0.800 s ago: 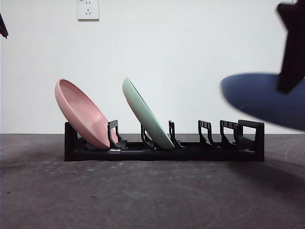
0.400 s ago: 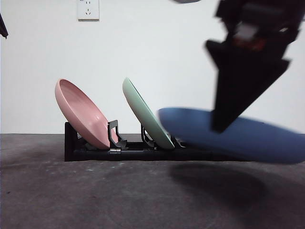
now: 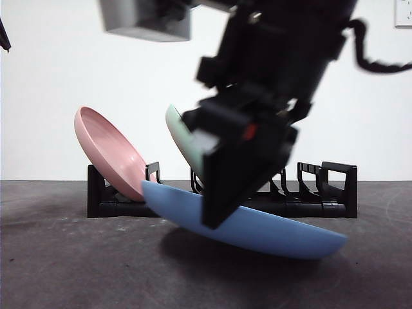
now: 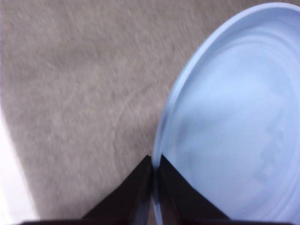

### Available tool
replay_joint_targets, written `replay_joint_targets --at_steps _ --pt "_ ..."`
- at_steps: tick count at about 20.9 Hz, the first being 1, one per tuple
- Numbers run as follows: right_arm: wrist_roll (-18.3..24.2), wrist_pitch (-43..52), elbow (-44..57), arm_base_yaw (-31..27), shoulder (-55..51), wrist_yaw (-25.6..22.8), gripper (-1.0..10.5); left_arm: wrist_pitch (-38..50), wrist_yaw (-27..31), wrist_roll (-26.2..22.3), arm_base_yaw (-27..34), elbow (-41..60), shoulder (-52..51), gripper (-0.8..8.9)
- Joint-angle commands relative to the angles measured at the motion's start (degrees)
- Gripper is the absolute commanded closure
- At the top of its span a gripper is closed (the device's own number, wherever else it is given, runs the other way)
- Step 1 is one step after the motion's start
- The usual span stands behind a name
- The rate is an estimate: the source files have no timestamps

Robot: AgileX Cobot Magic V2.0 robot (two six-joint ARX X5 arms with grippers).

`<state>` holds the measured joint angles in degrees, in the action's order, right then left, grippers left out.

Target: Place the plate

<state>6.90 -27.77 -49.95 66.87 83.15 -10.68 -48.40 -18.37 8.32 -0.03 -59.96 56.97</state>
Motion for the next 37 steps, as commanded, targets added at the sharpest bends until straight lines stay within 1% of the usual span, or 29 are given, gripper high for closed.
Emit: replay_joint_targets --at_steps 1,5,8,13,14,16,19,21,24,26,28,29,32,33,34,35,36,37 --pt "3.0 3.3 -0.3 1.0 2.3 -0.4 9.4 0.4 -0.3 -0.8 0.0 -1.5 0.4 4.69" --pt "6.6 6.8 -0.3 1.2 4.7 -0.5 9.4 0.4 -0.3 -0.8 0.0 -1.5 0.4 4.69" --pt "8.9 7.1 -0.3 1.2 6.7 -0.5 9.4 0.4 -0.3 -0.8 0.0 -1.5 0.4 4.69" --pt "10.1 5.9 -0.3 1.3 9.0 -0.5 9.3 0.3 -0.3 -0.8 0.0 -1.5 0.4 4.69" --pt "10.1 5.8 -0.3 1.4 9.1 -0.5 9.1 0.3 -0.3 -0.8 0.0 -1.5 0.4 4.69" --pt "10.1 5.9 -0.3 1.4 9.1 -0.5 7.8 0.3 -0.3 -0.8 0.0 -1.5 0.4 4.69" --pt "10.0 5.3 -0.9 1.7 8.8 -0.5 6.5 0.3 -0.3 -0.8 0.0 -1.5 0.4 4.69" --pt "9.2 3.3 -2.5 2.3 7.3 0.3 5.8 0.3 -0.3 -0.8 0.0 -1.5 0.4 4.69" --pt "9.0 3.3 -4.3 2.4 1.4 -0.2 5.8 0.3 -0.3 -0.8 0.0 -1.5 0.4 4.69" --pt "9.0 3.4 -4.6 0.7 -4.2 -1.4 6.0 0.3 -0.3 -0.8 0.0 -1.5 0.4 4.69" --pt "9.5 3.3 -4.6 -3.7 -9.8 0.3 6.4 0.3 -0.3 -0.8 0.0 -1.5 0.4 4.69" --pt "10.7 3.3 -4.6 -7.1 -12.3 0.8 6.4 0.3 -0.3 -0.8 0.0 -1.5 0.3 4.69" --pt "13.8 4.4 -4.6 -22.0 -16.3 0.8 6.4 0.4 -0.3 -0.8 0.0 -1.5 0.3 4.69" --pt "15.0 5.0 -4.7 -28.4 -16.8 2.0 6.4 1.0 -0.3 -0.8 0.0 -1.5 0.3 4.69" --pt "14.9 5.7 -4.7 -33.3 -17.0 3.4 6.4 1.8 -0.3 -0.6 0.0 -1.5 0.3 4.69" --pt "13.7 6.8 -4.9 -38.7 -17.0 5.3 6.4 3.2 -0.3 0.8 0.0 -1.5 0.3 4.69" --pt "12.5 8.0 -4.9 -43.4 -17.0 7.2 6.4 4.8 -0.4 2.5 0.0 -1.5 0.3 4.69" --pt "9.9 9.3 -4.9 -48.5 -16.9 10.2 6.4 7.7 -1.1 3.8 -0.1 -1.5 0.3 4.69"
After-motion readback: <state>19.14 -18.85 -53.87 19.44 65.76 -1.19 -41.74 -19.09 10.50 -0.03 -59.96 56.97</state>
